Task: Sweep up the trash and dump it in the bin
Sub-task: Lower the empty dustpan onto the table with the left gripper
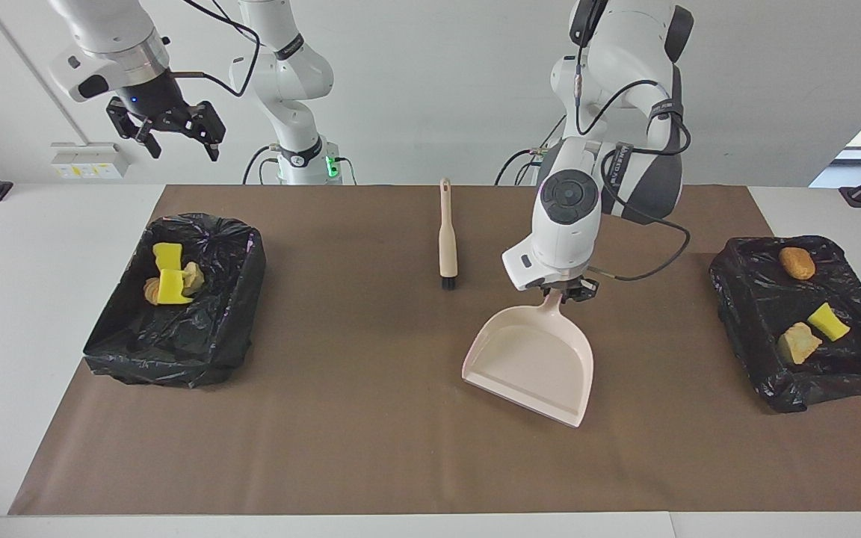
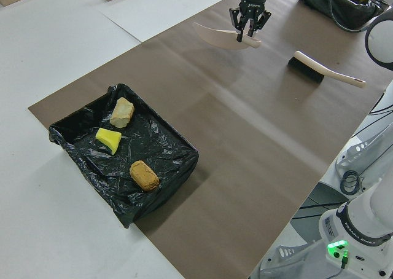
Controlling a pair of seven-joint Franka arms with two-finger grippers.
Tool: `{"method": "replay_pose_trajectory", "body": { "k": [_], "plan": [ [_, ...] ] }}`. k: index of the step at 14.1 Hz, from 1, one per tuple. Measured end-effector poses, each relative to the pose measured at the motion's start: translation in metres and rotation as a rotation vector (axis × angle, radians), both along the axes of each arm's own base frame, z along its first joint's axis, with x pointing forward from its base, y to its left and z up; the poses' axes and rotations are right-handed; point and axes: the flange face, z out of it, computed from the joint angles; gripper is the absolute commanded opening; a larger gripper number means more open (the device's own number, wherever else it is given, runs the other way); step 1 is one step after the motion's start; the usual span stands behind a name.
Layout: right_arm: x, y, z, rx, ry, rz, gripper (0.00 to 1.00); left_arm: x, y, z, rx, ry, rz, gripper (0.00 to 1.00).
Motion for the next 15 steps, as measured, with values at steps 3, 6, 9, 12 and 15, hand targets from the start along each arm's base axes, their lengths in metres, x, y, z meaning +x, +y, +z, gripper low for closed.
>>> {"method": "replay_pose_trajectory", "body": {
  "k": [3, 6, 9, 12, 15],
  "plan": [
    [0.0, 0.0, -0.001, 0.0, 0.003, 0.002, 1.0, -0.012, -0.047, -0.024, -0.024, -0.022, 0.138, 0.0],
    [0.001, 0.0, -0.001, 0.0, -0.005, 0.002, 1.0, -0.02, -0.085, -0.066, -0.027, -0.034, 0.26, 0.0],
    [0.004, -0.001, 0.0, -0.001, -0.03, 0.001, 1.0, -0.014, -0.081, -0.069, -0.046, -0.028, 0.302, 0.7],
    [0.004, -0.001, 0.0, -0.001, -0.03, 0.001, 1.0, -0.007, -0.075, -0.065, -0.05, -0.039, 0.308, 1.0],
    [0.004, -0.001, 0.0, 0.0, -0.03, 0.0, 1.0, 0.012, -0.043, -0.033, -0.08, -0.08, 0.298, 1.0]
  ]
}}
